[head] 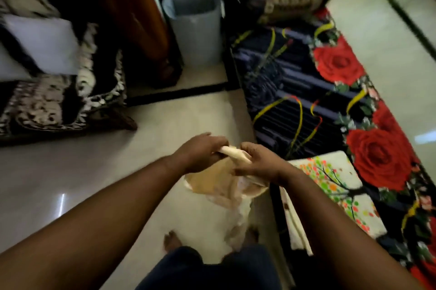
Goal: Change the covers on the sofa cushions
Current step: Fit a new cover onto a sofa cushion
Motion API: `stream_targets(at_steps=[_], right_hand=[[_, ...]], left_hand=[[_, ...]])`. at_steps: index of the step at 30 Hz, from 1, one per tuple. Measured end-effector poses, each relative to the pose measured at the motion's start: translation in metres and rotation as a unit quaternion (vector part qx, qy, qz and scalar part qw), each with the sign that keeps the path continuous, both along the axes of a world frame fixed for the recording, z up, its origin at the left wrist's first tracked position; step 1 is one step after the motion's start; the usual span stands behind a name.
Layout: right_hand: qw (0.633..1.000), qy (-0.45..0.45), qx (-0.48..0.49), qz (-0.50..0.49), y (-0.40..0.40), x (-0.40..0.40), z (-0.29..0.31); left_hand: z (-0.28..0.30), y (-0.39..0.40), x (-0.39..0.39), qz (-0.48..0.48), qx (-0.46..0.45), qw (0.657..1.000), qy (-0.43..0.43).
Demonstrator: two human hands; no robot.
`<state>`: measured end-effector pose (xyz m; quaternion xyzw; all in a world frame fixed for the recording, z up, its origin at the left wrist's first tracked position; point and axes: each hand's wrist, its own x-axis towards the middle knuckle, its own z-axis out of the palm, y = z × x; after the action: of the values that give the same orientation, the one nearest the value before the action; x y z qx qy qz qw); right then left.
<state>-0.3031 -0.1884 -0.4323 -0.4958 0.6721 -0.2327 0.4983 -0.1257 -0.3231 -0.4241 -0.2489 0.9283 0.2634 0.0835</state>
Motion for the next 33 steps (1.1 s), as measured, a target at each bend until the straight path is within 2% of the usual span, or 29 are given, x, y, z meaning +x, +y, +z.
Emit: stream_targets(at_steps=[3, 4, 6, 9, 12, 15, 18, 20, 21, 23, 25, 27, 29, 30, 33], right_hand=[[0.970, 0.236, -0.053, 0.032, -0.045, 0.063, 0.031], [0.949, 0.307, -0.069, 0.035, -0.064, 0.092, 0.042], [0.913, 0.394, -0.104, 0.022, -0.092, 0.140, 0.058], [0.887, 0.424, -0.180, -0.015, -0.139, 0.200, 0.088], [0.870, 0.418, -0.262, -0.029, -0.187, 0.259, 0.122], [0.853, 0.366, -0.371, 0.040, -0.231, 0.321, 0.151], [0.782, 0.376, -0.474, 0.148, -0.279, 0.379, 0.166], [0.764, 0.354, -0.518, 0.149, -0.309, 0.408, 0.165], [0.767, 0.341, -0.527, 0.134, -0.326, 0.420, 0.162], [0.799, 0.331, -0.494, 0.092, -0.350, 0.433, 0.147], [0.863, 0.319, -0.388, 0.060, -0.381, 0.439, 0.121], [0.911, 0.297, -0.281, 0.057, -0.415, 0.438, 0.088], [0.928, 0.296, -0.210, 0.086, -0.457, 0.435, 0.064], [0.932, 0.294, -0.186, 0.097, -0.465, 0.435, 0.060], [0.934, 0.263, -0.183, 0.157, -0.516, 0.453, 0.063]], left_hand=[[0.049, -0.042, 0.099, 0.113, 0.055, 0.992, 0.031], [0.067, -0.058, 0.139, 0.141, 0.040, 0.988, 0.040], [0.098, -0.082, 0.206, 0.184, -0.002, 0.982, 0.033], [0.141, -0.115, 0.294, 0.229, -0.081, 0.970, 0.003], [0.161, -0.138, 0.367, 0.272, -0.132, 0.952, -0.041], [0.164, -0.150, 0.405, 0.283, -0.197, 0.937, -0.057], [0.165, -0.164, 0.411, 0.299, -0.200, 0.933, 0.026], [0.164, -0.182, 0.414, 0.361, -0.171, 0.914, 0.078], [0.162, -0.195, 0.418, 0.396, -0.153, 0.899, 0.105], [0.162, -0.216, 0.430, 0.474, -0.094, 0.856, 0.183], [0.163, -0.245, 0.447, 0.559, -0.037, 0.787, 0.259], [0.161, -0.278, 0.465, 0.620, -0.020, 0.727, 0.294], [0.154, -0.314, 0.486, 0.673, -0.012, 0.690, 0.266], [0.149, -0.319, 0.497, 0.690, -0.013, 0.685, 0.234], [0.126, -0.336, 0.532, 0.699, -0.060, 0.709, 0.075]])
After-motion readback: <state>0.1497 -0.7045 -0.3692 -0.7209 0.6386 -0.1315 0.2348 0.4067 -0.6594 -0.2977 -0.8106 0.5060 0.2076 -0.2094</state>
